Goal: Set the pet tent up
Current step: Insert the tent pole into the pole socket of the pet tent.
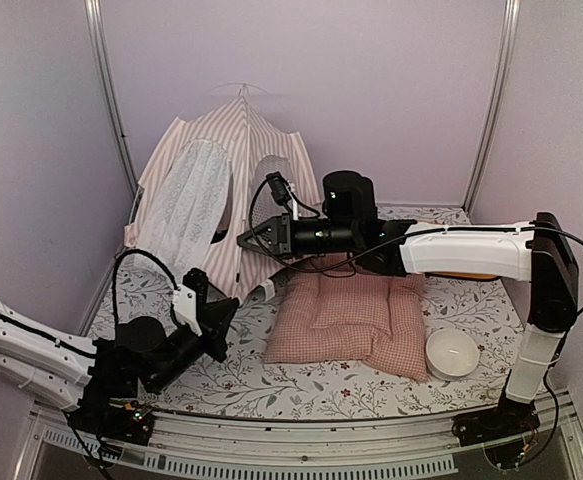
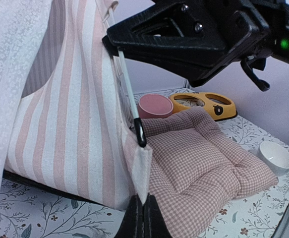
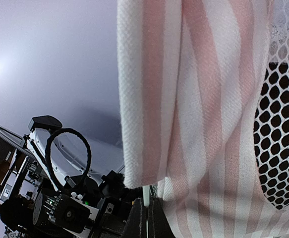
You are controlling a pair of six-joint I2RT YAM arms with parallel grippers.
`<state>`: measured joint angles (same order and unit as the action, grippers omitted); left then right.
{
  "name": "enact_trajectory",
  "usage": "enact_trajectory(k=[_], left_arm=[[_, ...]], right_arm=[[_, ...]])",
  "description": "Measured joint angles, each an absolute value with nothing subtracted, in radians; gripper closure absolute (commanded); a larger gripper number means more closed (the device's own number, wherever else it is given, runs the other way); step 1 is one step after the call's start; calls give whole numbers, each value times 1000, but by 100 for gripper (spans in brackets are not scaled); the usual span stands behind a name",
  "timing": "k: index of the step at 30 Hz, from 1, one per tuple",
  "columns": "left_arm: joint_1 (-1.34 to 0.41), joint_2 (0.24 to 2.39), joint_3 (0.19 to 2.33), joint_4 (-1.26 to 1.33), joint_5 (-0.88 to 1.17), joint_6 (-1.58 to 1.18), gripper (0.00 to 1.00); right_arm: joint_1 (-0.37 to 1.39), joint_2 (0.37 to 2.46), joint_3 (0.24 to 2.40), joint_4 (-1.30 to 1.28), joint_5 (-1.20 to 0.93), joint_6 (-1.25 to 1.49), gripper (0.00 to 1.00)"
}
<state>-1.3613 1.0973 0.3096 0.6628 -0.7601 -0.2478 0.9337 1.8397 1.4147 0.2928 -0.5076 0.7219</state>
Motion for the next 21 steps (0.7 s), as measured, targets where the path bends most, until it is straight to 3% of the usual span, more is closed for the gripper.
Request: enact_trajectory(k=[21], left_arm=[[-1363,1071,310,630,-768,-247,100]], right_arm=[[942,1866,1425,324,-508,716,100]])
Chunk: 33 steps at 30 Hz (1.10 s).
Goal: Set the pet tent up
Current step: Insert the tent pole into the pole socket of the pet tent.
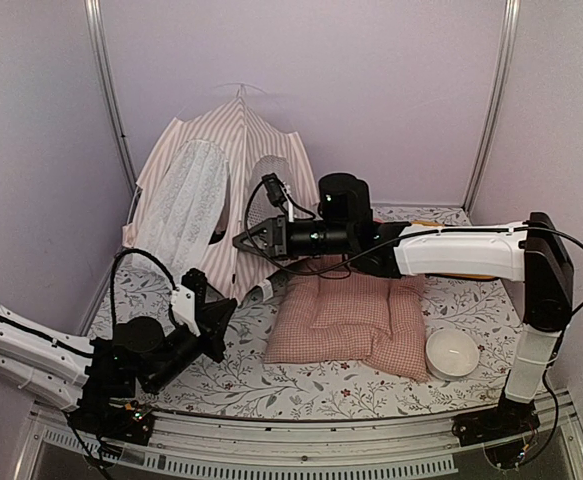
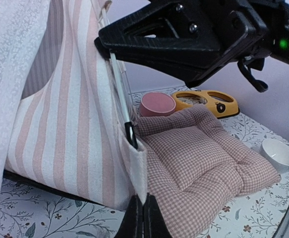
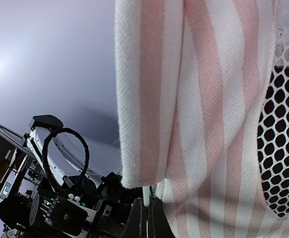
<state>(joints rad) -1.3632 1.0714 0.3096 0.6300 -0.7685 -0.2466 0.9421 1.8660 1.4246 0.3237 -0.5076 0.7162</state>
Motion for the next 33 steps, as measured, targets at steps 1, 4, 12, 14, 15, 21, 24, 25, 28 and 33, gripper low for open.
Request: enact_trajectory(k=[1,4,12,14,15,21,24,25,28,33], left_arm=[[-1363,1071,310,629,-769,-246,100],[-1363,1064,310,627,-771,-242,100],[-1363,1021,310,589,-762,-245,100],[-1360,1008,310,577,-751,-249,100],[-1357,1004,310,572,-747,-250,100],[-1333,996,320,531,-714,-257,100],[-1321,996,327,511,-696,-261,100],[-1319,995,329,505,-690,-262,100],[-1316,994,334,486,-681,-263,100],[-1314,992,335,445,-671,-266,100]], right_arm=[[942,1868,1428,324,-508,716,100],[944,1870,1430,324,-508,716,100],[957,1870,1430,338,-498,699,100],[960,1870,1430,341,-494,695,100],[962,1870,1430,342,-491,694,100],[978,1871,1430,345,-471,680,100],[983,1871,1427,345,-453,669,100],[986,1871,1424,345,-446,665,100],[992,1871,1404,354,-418,654,100],[996,1867,1364,368,-379,636,100]])
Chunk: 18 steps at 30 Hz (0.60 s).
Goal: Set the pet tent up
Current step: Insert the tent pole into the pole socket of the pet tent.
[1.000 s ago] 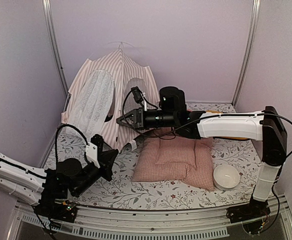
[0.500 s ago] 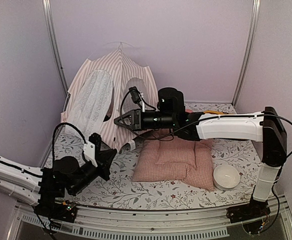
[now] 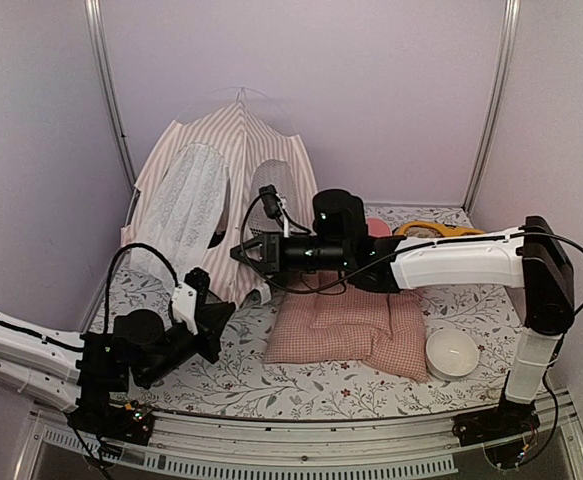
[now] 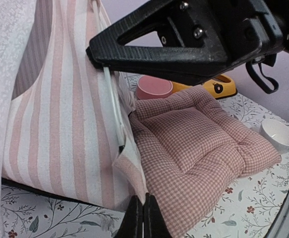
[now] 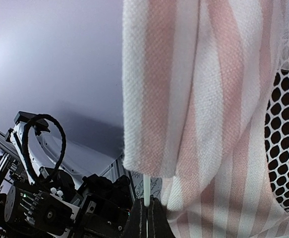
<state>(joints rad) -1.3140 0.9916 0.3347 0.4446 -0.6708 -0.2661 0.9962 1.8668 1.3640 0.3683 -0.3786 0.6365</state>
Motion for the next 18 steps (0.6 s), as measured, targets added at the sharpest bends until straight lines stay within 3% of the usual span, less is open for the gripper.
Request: enact_trajectory(k=[18], left_arm=[[-1302,1007,355,371,-665,-331,100]], right_arm=[[1010,1822,1328,297,-340,530,100]])
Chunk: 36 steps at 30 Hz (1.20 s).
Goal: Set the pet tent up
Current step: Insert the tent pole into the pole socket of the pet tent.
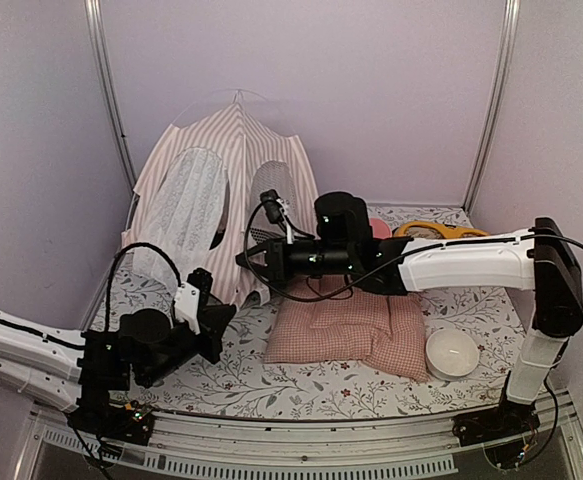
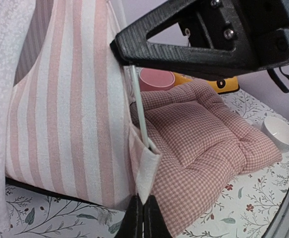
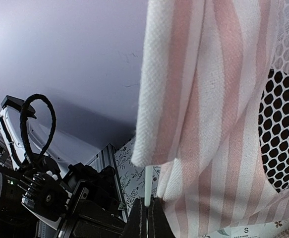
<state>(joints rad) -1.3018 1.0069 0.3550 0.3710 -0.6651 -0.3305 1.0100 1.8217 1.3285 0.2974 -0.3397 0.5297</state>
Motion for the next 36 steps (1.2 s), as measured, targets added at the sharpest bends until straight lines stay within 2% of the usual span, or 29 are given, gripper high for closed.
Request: enact_trajectory(k=[27,28,31,36], left_arm=[[-1269,982,407,329,-586,-304,100],[-1268,982,410,324,-583,-303,98],[-1265,982,420,305,-576,-302,79],[-1265,958,462,247,-554,-307,62]], right_arm=[[1033,1815,1341,293,-300,519,100],[1034,1815,1341,293,-297,518,100],[1035,1816,1341,293,-292,515,100],[1028,1820,1335,294,-245,496,100]])
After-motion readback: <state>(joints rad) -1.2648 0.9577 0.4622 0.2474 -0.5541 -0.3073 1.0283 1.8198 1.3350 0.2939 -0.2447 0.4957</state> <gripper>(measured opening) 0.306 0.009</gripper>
